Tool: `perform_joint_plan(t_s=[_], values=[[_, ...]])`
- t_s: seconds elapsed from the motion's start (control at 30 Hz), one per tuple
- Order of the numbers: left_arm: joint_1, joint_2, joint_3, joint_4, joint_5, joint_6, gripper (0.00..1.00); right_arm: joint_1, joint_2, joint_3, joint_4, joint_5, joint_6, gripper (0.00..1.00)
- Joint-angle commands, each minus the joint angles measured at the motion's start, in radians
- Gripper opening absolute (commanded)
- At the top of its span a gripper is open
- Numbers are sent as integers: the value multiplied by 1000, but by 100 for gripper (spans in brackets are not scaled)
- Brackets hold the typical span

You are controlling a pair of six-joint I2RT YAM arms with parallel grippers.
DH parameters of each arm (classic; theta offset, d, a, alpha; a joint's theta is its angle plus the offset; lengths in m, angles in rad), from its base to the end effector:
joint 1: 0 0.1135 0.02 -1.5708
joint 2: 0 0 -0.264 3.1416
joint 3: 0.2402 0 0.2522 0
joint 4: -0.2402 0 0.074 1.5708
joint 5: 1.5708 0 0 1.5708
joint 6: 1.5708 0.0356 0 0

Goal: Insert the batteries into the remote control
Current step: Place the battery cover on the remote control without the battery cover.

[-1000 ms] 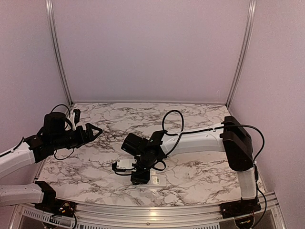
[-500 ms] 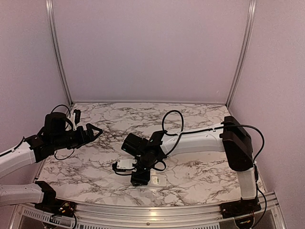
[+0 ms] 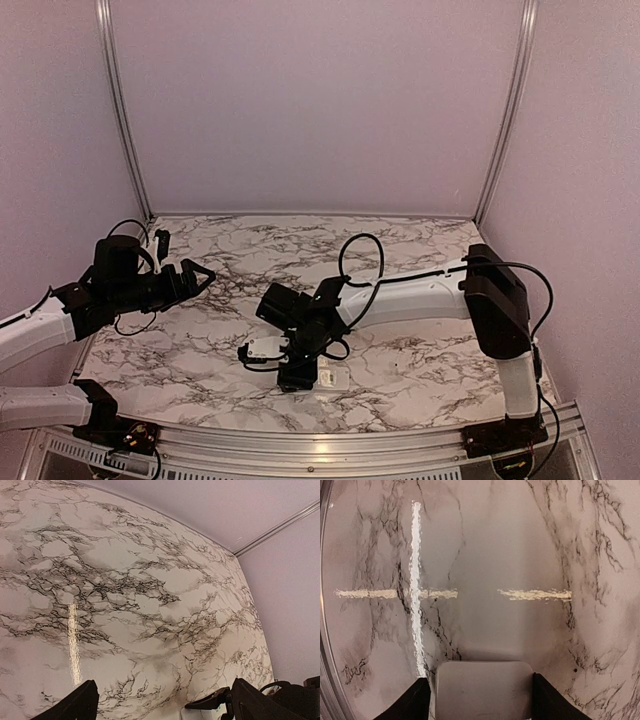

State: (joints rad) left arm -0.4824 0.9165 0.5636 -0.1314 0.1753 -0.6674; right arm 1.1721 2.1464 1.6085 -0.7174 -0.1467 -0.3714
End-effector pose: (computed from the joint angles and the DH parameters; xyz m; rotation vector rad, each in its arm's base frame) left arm 0.1800 -0.1013 0.2438 -0.0856 2.1673 -0.8709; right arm 0.1655 0.4063 0.1572 -2.0358 2.0438 0.3740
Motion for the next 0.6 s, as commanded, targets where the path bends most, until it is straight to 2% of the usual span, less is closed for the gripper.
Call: perform_joint_plan(t_s=[0.0,0.07,0.3,0.43,0.57], values=[[5,-1,-2,7,4,2,96,3,-16,-1,-10,-5,-26,65],[5,-1,-2,7,6,2,96,3,-18,-1,-10,-10,-29,66],[5,3,-12,19,32,3,96,5,-52,-5,11,-8,-19,87],[5,17,-14,23,42,2,96,3,-85,-11,31,-3,-9,90],[2,49,-24,46,76,-10,91,-15,-144,-57,86,7,18,95]])
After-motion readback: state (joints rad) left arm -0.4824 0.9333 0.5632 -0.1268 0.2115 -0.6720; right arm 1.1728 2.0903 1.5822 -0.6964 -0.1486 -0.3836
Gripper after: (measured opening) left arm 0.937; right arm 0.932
